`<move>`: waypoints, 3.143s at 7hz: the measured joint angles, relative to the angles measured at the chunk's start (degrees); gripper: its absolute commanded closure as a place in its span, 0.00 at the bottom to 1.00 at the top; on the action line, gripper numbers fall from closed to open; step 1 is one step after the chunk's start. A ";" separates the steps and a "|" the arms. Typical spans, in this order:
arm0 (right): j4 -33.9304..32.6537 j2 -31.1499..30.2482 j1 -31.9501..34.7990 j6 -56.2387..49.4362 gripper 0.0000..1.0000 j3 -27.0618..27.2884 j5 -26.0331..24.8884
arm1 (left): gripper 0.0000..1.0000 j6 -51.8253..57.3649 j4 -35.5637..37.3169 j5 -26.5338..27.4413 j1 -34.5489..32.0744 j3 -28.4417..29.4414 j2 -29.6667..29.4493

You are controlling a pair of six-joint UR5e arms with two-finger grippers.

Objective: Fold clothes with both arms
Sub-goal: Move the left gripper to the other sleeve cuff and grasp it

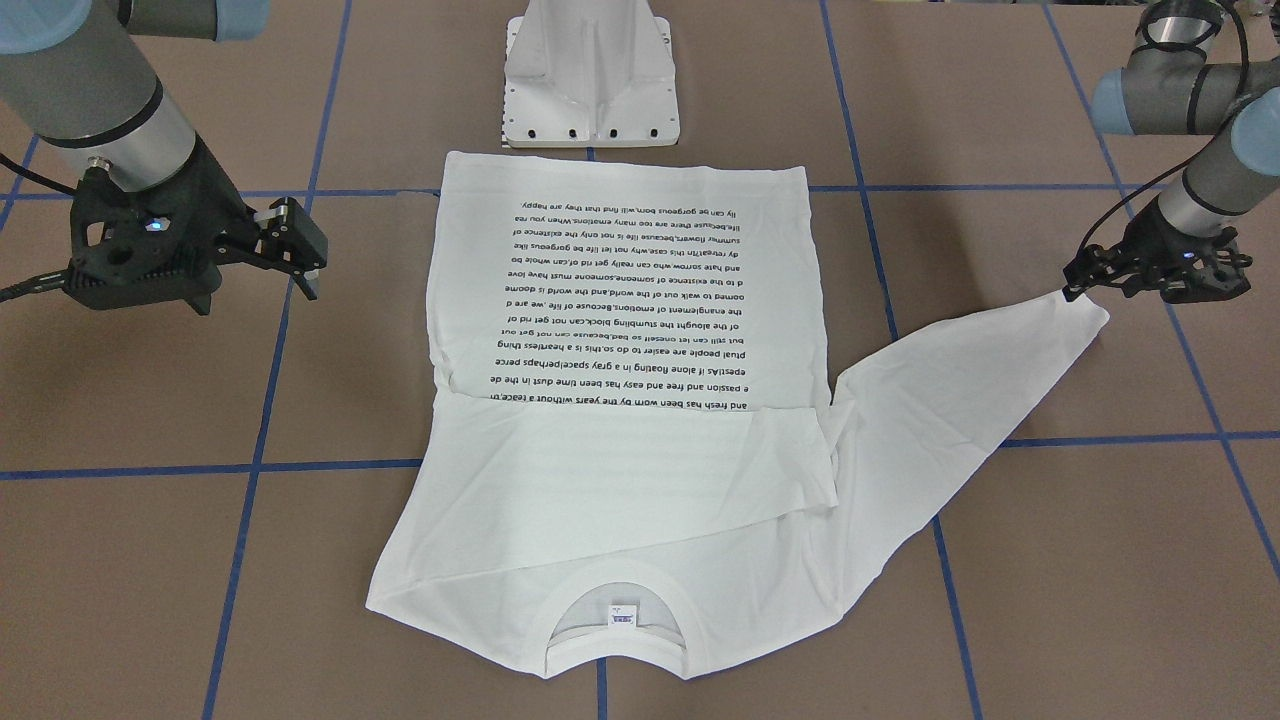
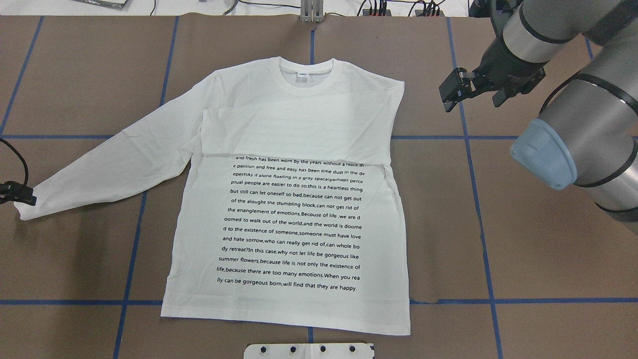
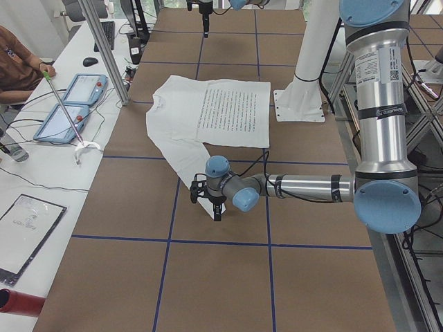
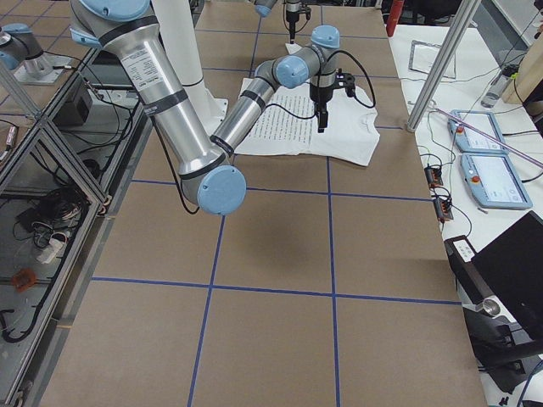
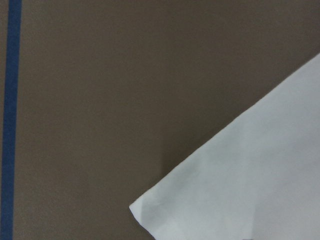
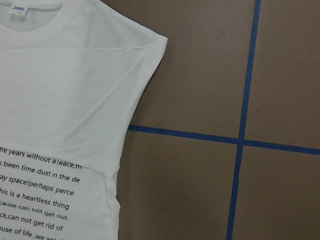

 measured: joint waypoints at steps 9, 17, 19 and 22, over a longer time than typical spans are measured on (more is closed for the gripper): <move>0.02 0.20 0.08 0.06 0.00 0.53 -0.17 | 0.40 -0.10 -0.78 -0.08 -0.15 3.49 -1.51; 0.02 0.26 0.17 0.09 0.00 0.96 -0.26 | 0.42 -0.83 -0.77 -0.08 -0.15 4.04 -1.60; 0.02 0.27 0.12 0.09 0.00 0.97 -0.26 | 0.78 -0.93 -0.80 -0.09 -0.15 4.21 -1.73; 0.02 0.19 0.32 0.09 0.00 0.96 -0.18 | 1.00 -1.01 -0.80 -0.09 -0.15 4.03 -1.97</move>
